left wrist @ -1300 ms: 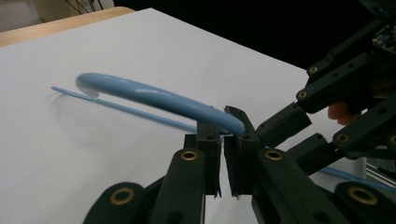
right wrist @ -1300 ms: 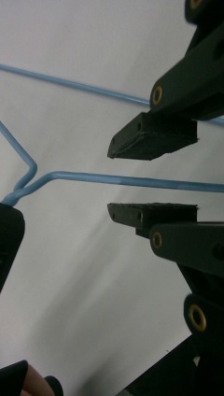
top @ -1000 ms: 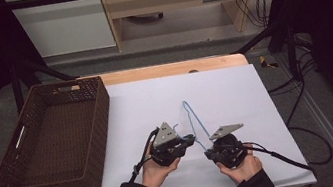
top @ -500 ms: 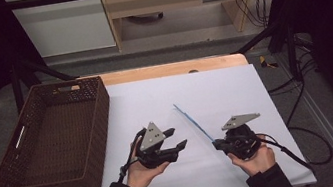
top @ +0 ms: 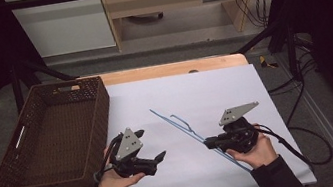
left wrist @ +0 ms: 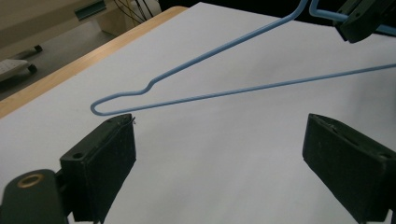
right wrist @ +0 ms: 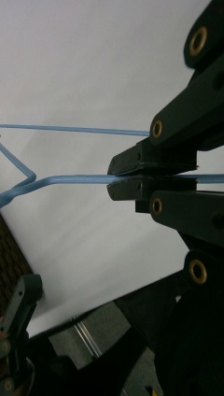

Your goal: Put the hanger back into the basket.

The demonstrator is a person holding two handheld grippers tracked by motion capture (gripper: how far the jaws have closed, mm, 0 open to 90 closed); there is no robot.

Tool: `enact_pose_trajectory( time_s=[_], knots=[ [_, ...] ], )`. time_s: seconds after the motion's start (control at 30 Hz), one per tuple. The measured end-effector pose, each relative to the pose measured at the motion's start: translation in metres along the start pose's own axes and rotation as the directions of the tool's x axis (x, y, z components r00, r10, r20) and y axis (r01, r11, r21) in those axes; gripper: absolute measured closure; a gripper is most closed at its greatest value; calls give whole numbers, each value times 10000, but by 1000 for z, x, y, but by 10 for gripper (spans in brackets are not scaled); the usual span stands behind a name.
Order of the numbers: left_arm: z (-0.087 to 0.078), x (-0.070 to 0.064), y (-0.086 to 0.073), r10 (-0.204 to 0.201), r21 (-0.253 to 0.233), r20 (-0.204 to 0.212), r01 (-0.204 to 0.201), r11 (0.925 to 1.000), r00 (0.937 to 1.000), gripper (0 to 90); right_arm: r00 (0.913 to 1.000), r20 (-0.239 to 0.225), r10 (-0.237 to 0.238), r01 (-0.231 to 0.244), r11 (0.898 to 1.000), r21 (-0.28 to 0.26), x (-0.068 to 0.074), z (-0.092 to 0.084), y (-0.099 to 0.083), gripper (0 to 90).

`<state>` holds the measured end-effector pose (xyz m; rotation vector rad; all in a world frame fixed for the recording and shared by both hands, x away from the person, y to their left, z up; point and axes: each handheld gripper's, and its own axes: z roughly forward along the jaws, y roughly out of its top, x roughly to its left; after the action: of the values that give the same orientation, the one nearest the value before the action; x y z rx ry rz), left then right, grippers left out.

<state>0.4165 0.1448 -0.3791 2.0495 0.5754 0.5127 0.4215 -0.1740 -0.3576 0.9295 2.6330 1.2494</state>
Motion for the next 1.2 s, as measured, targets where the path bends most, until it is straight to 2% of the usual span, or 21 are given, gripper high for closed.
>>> enact_pose_trajectory(
  time_s=[0.07, 0.2, 0.47, 0.6, 0.67, 0.7, 0.83, 0.87, 0.97, 1.03, 1.1, 1.17, 1.2],
  knots=[
    [-4, 0, -1, 371, 188, -126, -368, 9991, 9992, 86, 9996, -273, -47, 47, 10000, 25, 1, 2, 1, 879],
    [-8, 0, -3, 851, 264, -285, -843, 9961, 9960, 101, 9963, -849, -123, 126, 9999, 25, 3, 6, 3, 878],
    [1, -4, -3, 1818, 574, -410, -1794, 9821, 9825, 128, 9912, -1296, -252, 263, 9996, 72, 10, 12, 4, 878],
    [8, -7, -3, 2407, 798, -423, -2369, 9682, 9697, 147, 9899, -1391, -266, 295, 9994, 186, 11, 16, 4, 878],
    [12, -9, -3, 2805, 988, -389, -2756, 9562, 9591, 172, 9885, -1491, -242, 280, 9993, 233, 12, 18, 3, 878],
    [13, -10, -3, 2885, 1013, -410, -2833, 9537, 9566, 190, 9880, -1526, -245, 286, 9993, 249, 12, 19, 3, 878],
    [21, -13, -4, 3406, 1243, -440, -3332, 9346, 9392, 253, 9864, -1631, -213, 263, 9992, 290, 13, 21, 2, 878],
    [23, -14, -4, 3475, 1267, -437, -3398, 9319, 9367, 271, 9860, -1664, -132, 188, 9993, 322, 13, 22, 2, 878],
    [27, -15, -3, 3830, 1309, -545, -3737, 9183, 9221, 327, 9838, -1783, -172, 233, 9992, 319, 14, 23, 2, 878],
    [29, -16, -3, 3949, 1287, -550, -3857, 9136, 9171, 377, 9834, -1807, -163, 228, 9992, 338, 14, 23, 2, 878],
    [32, -16, -2, 3979, 1212, -555, -3894, 9131, 9158, 423, 9826, -1853, -146, 218, 9991, 368, 14, 24, 1, 878],
    [34, -17, -2, 4120, 1177, -605, -4034, 9074, 9092, 474, 9816, -1904, -146, 230, 9989, 419, 15, 25, 1, 878],
    [35, -18, -2, 4117, 1119, -586, -4038, 9080, 9094, 501, 9816, -1905, -145, 227, 9989, 411, 15, 25, 1, 878]
  ],
)
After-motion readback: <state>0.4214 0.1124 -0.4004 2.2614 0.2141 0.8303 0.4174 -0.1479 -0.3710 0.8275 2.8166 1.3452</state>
